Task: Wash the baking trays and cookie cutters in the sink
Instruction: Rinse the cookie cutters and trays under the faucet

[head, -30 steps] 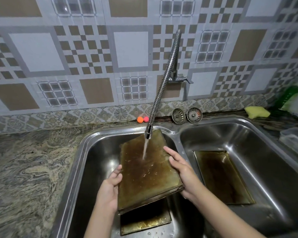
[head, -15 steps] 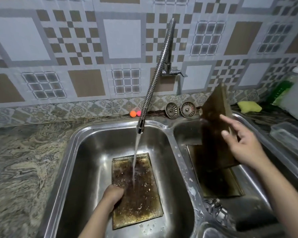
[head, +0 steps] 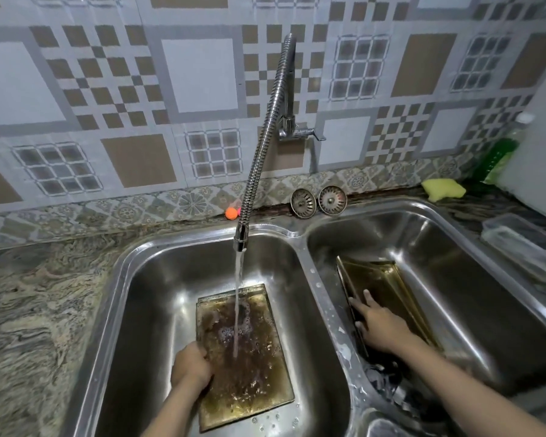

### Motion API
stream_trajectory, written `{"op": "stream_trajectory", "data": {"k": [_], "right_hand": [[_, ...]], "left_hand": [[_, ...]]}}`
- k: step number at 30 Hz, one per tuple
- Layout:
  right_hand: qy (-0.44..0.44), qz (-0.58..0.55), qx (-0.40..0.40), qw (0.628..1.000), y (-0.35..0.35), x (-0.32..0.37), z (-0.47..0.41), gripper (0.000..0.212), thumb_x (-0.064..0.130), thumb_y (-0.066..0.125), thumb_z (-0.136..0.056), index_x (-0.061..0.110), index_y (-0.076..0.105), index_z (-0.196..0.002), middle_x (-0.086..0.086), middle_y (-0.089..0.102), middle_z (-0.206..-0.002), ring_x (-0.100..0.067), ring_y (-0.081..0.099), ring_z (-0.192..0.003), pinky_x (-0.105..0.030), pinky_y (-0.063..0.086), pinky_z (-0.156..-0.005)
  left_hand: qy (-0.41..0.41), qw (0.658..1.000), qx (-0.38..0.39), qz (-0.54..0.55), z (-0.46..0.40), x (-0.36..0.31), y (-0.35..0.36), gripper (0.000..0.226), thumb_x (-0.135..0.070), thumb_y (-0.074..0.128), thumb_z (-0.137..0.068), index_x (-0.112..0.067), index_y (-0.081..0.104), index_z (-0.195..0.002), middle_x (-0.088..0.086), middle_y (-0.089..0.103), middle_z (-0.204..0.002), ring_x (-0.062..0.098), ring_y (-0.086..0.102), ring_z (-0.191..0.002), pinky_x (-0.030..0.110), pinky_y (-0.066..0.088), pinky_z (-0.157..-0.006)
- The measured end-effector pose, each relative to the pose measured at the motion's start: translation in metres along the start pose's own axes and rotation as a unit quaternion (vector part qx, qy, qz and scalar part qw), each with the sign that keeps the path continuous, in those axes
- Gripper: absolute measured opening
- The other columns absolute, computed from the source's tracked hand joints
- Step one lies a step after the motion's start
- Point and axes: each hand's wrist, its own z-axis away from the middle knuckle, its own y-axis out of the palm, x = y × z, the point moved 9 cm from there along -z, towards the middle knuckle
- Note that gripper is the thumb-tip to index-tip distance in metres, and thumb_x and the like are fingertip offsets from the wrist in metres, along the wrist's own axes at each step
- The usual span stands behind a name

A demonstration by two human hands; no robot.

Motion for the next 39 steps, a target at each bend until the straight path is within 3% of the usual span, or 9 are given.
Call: {"op": "stream_trajectory", "data": {"k": [3,7,13,16,19,23,27,30,39], "right_hand": [[-0.001,-0.047,-0.001,0.999,-0.005,0.006,-0.001,0.060,0.039,0.044,-0.097,0.037,0.016,-0.150,-0.010,-0.007,-0.160,-0.031,0.044,-0.130,-0.039,0.048,-0.096],[-0.034,-0.144,-0.083,0.986,-0.035,0.027,0.010,0.057,0.034,0.049,-0.096,0.026,0.029,-0.149,-0.009,0.007,-0.160,-0.027,0.038,-0.136,-0.037,0.040,-0.106],[-0.126,-0.279,-0.253,0.918,-0.091,0.074,0.054,0.040,0.021,0.054,-0.094,0.018,0.053,-0.134,-0.003,0.046,-0.144,-0.014,0.038,-0.136,-0.029,0.030,-0.112],[-0.197,-0.303,-0.252,0.898,-0.100,0.112,0.076,0.038,0.015,0.055,-0.093,0.019,0.056,-0.131,0.002,0.055,-0.134,-0.008,0.046,-0.127,-0.034,0.039,-0.110],[-0.252,-0.273,-0.230,0.900,-0.100,0.149,0.095,0.038,0.017,0.053,-0.094,0.024,0.054,-0.131,0.006,0.055,-0.134,0.002,0.043,-0.124,-0.018,0.033,-0.110],[-0.312,-0.135,-0.151,0.928,-0.089,0.190,0.110,0.045,0.030,0.043,-0.099,0.027,0.040,-0.143,0.008,0.032,-0.153,-0.003,0.025,-0.140,-0.012,0.007,-0.111],[-0.311,-0.031,-0.096,0.945,-0.075,0.204,0.110,0.052,0.034,0.039,-0.100,0.023,0.028,-0.149,0.001,0.014,-0.160,-0.013,0.011,-0.147,-0.022,0.010,-0.114],[-0.284,-0.035,-0.067,0.956,-0.065,0.198,0.094,0.054,0.033,0.039,-0.100,0.021,0.024,-0.151,-0.001,0.008,-0.161,-0.015,0.008,-0.148,-0.027,0.014,-0.117],[-0.263,-0.119,-0.020,0.957,-0.041,0.201,0.063,0.056,0.028,0.044,-0.098,0.023,0.026,-0.150,0.001,0.021,-0.159,-0.012,0.018,-0.146,-0.025,0.018,-0.117]], "left_hand": [[0.006,1.000,0.018,-0.014,0.004,-0.011,-0.009,0.009,-0.014,0.055,-0.075,-0.020,0.050,-0.071,0.006,0.063,-0.086,0.027,0.058,-0.081,0.028,0.045,-0.067],[0.001,0.990,0.077,0.120,0.008,-0.023,-0.017,0.031,0.002,0.054,-0.076,-0.016,0.061,-0.099,0.005,0.062,-0.099,0.019,0.057,-0.080,0.025,0.047,-0.068],[0.020,0.956,0.139,0.256,0.035,-0.054,-0.042,0.048,0.014,0.042,-0.083,-0.022,0.059,-0.111,0.015,0.061,-0.091,0.016,0.055,-0.049,0.018,0.037,-0.034],[0.034,0.940,0.149,0.306,0.041,-0.056,-0.054,0.050,0.016,0.045,-0.083,-0.020,0.064,-0.111,0.013,0.066,-0.096,0.018,0.065,-0.065,0.024,0.050,-0.050],[0.036,0.900,0.171,0.399,0.045,-0.055,-0.057,0.051,0.017,0.047,-0.084,-0.023,0.067,-0.109,0.013,0.070,-0.098,0.027,0.065,-0.088,0.041,0.054,-0.078],[0.076,0.852,0.178,0.487,0.049,-0.067,-0.066,0.051,0.013,0.052,-0.084,-0.024,0.064,-0.118,0.010,0.051,-0.101,0.021,0.041,-0.081,0.036,0.042,-0.064],[0.105,0.819,0.145,0.546,0.061,-0.085,-0.076,0.045,0.016,0.045,-0.089,-0.016,0.060,-0.117,0.015,0.067,-0.097,0.023,0.064,-0.079,0.029,0.057,-0.051],[0.115,0.835,0.084,0.531,0.068,-0.088,-0.083,0.044,0.011,0.050,-0.090,-0.022,0.060,-0.116,0.010,0.065,-0.102,0.016,0.061,-0.075,0.022,0.049,-0.048],[0.256,0.872,-0.112,0.401,0.091,-0.095,-0.128,0.055,0.006,0.063,-0.083,-0.040,0.062,-0.113,-0.006,0.066,-0.107,0.012,0.065,-0.089,0.027,0.051,-0.083]]}}
